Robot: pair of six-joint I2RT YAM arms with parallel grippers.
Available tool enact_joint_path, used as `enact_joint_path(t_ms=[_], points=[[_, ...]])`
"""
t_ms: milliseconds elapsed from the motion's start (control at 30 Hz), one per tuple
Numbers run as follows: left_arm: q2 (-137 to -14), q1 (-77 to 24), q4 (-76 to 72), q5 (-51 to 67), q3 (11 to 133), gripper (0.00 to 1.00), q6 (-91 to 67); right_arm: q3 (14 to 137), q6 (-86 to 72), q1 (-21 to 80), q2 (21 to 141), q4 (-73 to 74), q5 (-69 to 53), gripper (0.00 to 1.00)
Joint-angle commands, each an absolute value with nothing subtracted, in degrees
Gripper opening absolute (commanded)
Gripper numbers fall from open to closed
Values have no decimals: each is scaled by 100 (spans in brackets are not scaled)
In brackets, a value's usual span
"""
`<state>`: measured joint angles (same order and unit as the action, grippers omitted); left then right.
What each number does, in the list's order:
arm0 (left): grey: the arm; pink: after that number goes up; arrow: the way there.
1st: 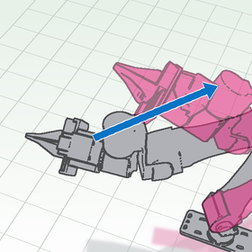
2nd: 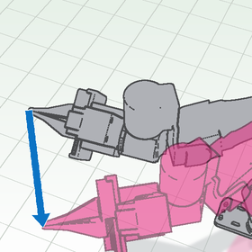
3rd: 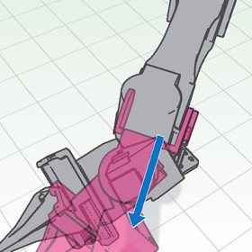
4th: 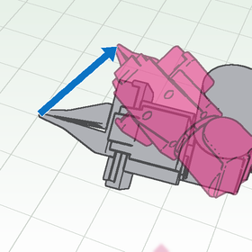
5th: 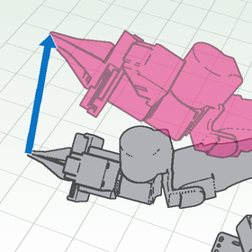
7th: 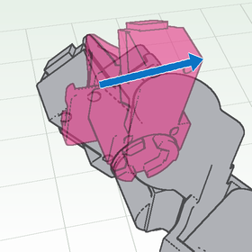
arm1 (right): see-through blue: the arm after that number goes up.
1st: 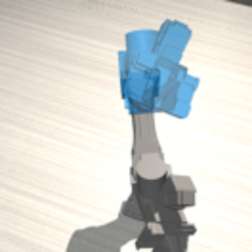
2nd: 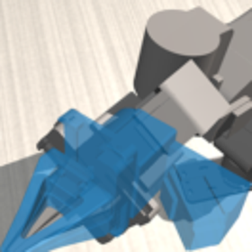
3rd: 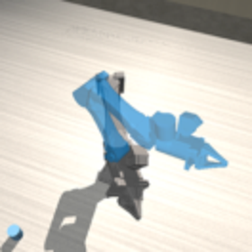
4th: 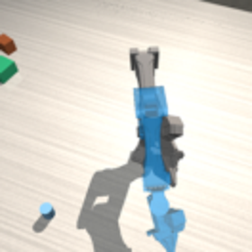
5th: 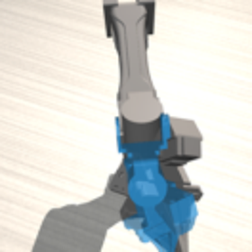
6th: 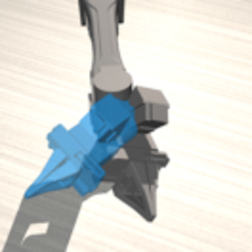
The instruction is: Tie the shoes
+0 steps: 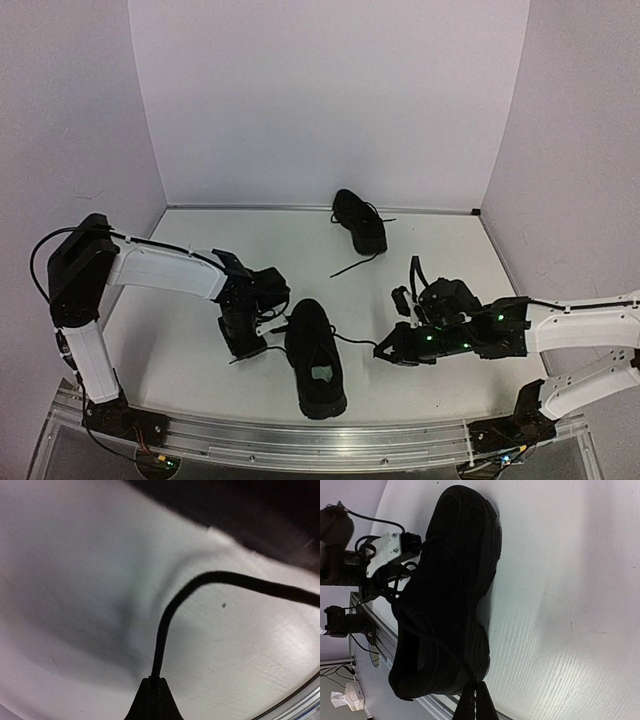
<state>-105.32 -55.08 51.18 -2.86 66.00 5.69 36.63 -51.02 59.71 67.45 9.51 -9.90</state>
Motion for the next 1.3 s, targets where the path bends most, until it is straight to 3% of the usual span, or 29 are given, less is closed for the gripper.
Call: enact_joint_path(t_ms=[0,200,500,867,1267], points=[[-9343,-5497,3534,607,6351,0,-623,3737,-5044,5937,7229,385,-1127,0],[-8507,-5609,2015,783,5113,0,-1865,3977,-4831,5917,8200,-180,-1284,0],[-9145,-5981,1072,627,4703,0,-2575,4299,-4505,5854,9273,-705,-1555,0],[-9947,-6091,-109,542,4928,0,-2838,4747,-4285,5843,9836,-992,-1512,0],[-10282,-6082,-232,250,5384,0,-2753,5131,-4061,5397,10211,-1046,-1715,0]])
